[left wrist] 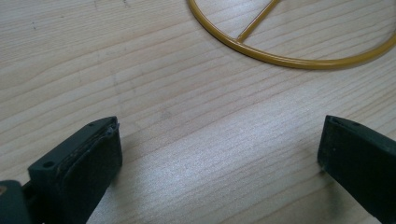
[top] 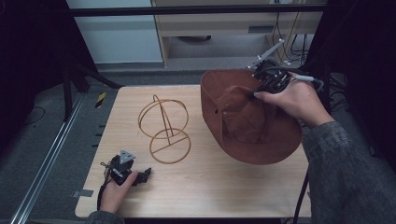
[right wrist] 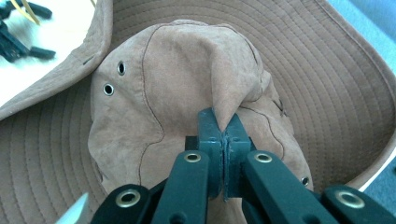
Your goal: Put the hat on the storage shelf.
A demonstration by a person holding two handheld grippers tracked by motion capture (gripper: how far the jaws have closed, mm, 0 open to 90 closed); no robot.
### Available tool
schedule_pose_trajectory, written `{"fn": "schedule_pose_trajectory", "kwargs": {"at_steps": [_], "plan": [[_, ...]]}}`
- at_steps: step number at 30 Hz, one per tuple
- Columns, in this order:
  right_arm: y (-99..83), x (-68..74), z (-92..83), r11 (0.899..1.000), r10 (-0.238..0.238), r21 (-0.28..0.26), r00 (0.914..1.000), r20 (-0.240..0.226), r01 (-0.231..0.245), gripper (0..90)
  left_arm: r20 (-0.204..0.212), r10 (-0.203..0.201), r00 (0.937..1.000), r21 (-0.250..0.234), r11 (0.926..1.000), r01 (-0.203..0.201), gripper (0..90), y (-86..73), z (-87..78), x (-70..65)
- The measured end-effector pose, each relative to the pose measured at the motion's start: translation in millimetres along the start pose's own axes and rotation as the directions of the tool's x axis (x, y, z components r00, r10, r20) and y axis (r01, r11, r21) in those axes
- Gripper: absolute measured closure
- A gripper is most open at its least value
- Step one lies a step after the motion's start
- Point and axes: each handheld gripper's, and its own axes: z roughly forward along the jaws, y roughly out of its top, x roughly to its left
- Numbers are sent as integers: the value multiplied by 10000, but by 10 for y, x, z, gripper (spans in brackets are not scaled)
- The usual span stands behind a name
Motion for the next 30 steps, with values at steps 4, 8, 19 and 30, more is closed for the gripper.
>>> {"fn": "schedule_pose_trajectory", "kwargs": {"at_steps": [4,8,19,30], "plan": [[100,52,-21,9991,-151,-389,9999,2,151,892,-1,-31,10000,-27,10000,31,0,0,2,-2],[150,79,-25,9985,-237,-499,9997,-3,237,893,-4,0,10000,-2,10000,0,0,0,0,0],[280,131,-60,9956,-286,-892,9996,-41,281,892,21,40,10000,21,10000,-40,0,-1,-2,-1],[466,220,-135,9883,-377,-1480,9993,-27,369,892,19,3,10000,-10,10000,-3,0,-1,0,-4]]}}
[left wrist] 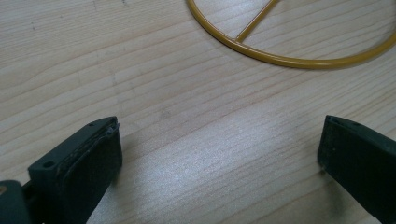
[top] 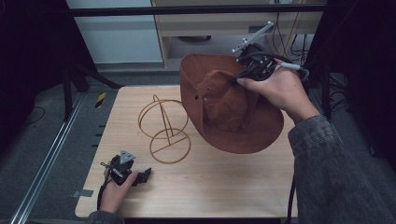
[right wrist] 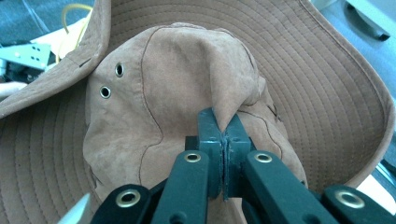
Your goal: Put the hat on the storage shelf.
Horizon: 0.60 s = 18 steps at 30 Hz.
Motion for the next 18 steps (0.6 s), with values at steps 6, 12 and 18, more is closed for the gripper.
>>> {"fn": "schedule_pose_trajectory", "kwargs": {"at_steps": [6,12,18], "plan": [[89,40,0,9996,-25,-297,10000,-21,25,893,0,2,10000,1,10000,-2,0,0,0,0],[159,82,6,9986,-64,-529,10000,-25,62,892,1,39,10000,33,10000,-39,0,0,-2,2],[261,146,18,9968,-176,-784,9998,-92,168,892,-10,-10,10000,-10,10000,10,0,0,1,-1]]}}
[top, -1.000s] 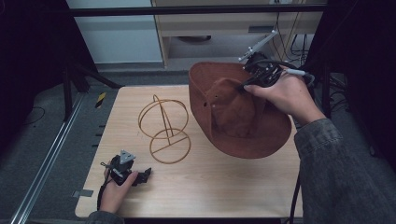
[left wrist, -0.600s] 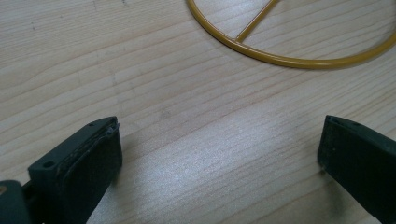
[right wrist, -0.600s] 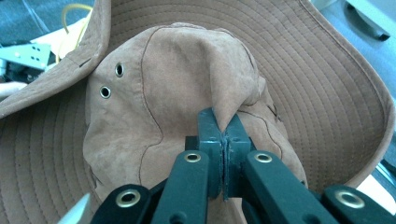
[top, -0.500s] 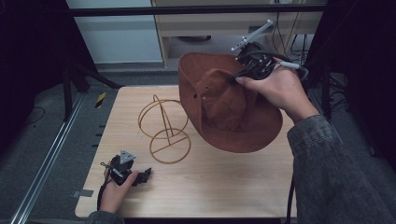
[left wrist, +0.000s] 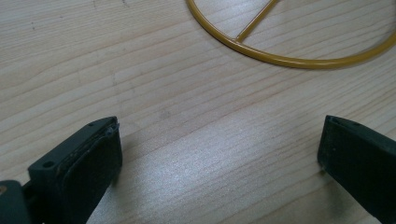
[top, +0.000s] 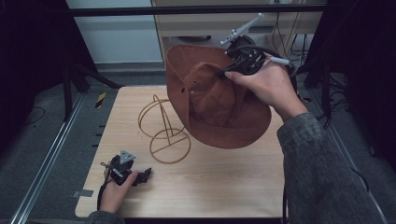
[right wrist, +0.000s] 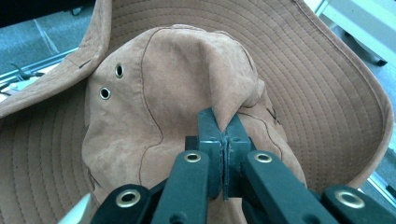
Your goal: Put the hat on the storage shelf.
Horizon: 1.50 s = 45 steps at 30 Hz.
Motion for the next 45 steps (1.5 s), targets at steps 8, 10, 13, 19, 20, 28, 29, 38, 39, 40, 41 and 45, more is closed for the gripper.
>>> {"fn": "schedule_pose_trajectory", "kwargs": {"at_steps": [8,10,13,19,20,28,29,38,39,40,41,45], "plan": [[103,69,58,9997,-65,-221,9999,-111,62,892,-19,-23,10000,-27,10000,23,0,0,1,-2],[124,83,70,9997,-87,-250,9999,-120,84,892,-22,1,10000,-25,10000,-1,0,0,1,0],[170,117,94,9994,-126,-332,9998,-170,120,893,-16,34,10000,2,10000,-34,0,1,-1,2],[213,191,150,9976,-109,-691,9998,-164,97,893,-13,-6,10000,-19,10000,5,0,1,1,0],[214,206,168,9972,-122,-738,9998,-177,109,893,-9,30,10000,14,10000,-30,0,1,-1,3],[229,287,233,9944,-162,-1054,9989,-445,114,893,-1,-4,10000,1,10000,4,0,2,0,1],[236,307,237,9936,-170,-1122,9987,-475,116,893,2,-3,10000,5,10000,3,0,2,-1,1],[268,359,278,9926,-220,-1204,9982,-553,152,892,15,37,10000,36,10000,-37,0,3,-2,3],[268,359,278,9926,-220,-1204,9982,-553,152,892,15,37,10000,36,10000,-37,0,3,-2,3],[274,367,287,9927,-194,-1201,9982,-562,126,892,35,44,10000,32,10000,-44,0,4,0,2],[274,367,287,9927,-194,-1201,9982,-562,126,892,35,44,10000,32,10000,-44,0,4,0,2],[286,381,309,9924,-220,-1225,9980,-601,145,893,37,57,10000,38,10000,-57,0,4,0,1]]}}
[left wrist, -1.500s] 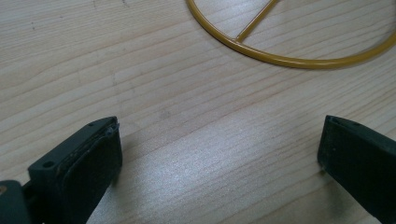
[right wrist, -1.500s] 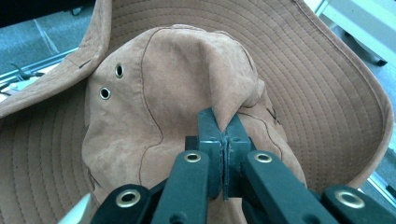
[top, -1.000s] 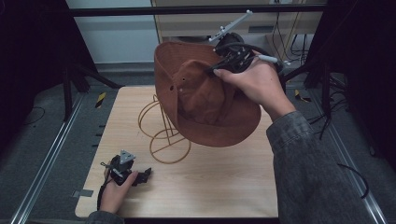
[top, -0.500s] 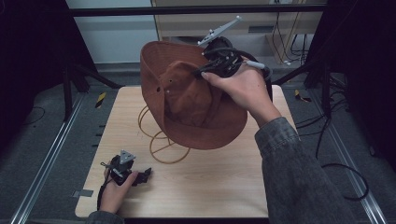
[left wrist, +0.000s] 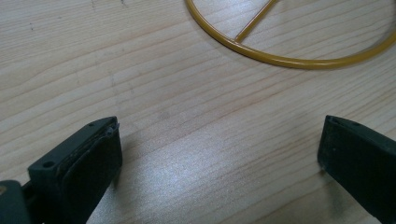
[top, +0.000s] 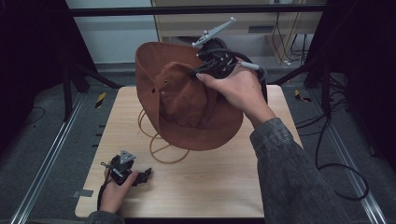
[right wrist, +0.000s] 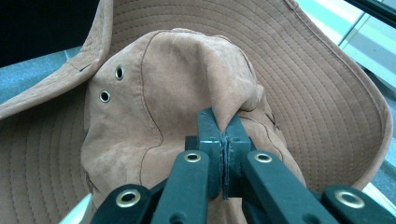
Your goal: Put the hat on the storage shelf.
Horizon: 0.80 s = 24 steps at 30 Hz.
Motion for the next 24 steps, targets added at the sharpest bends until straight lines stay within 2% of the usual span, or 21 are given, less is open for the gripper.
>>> {"fn": "schedule_pose_trajectory", "kwargs": {"at_steps": [24], "plan": [[94,108,136,9999,-85,-143,9995,-303,81,892,14,38,10000,17,10000,-38,0,3,1,-4]]}}
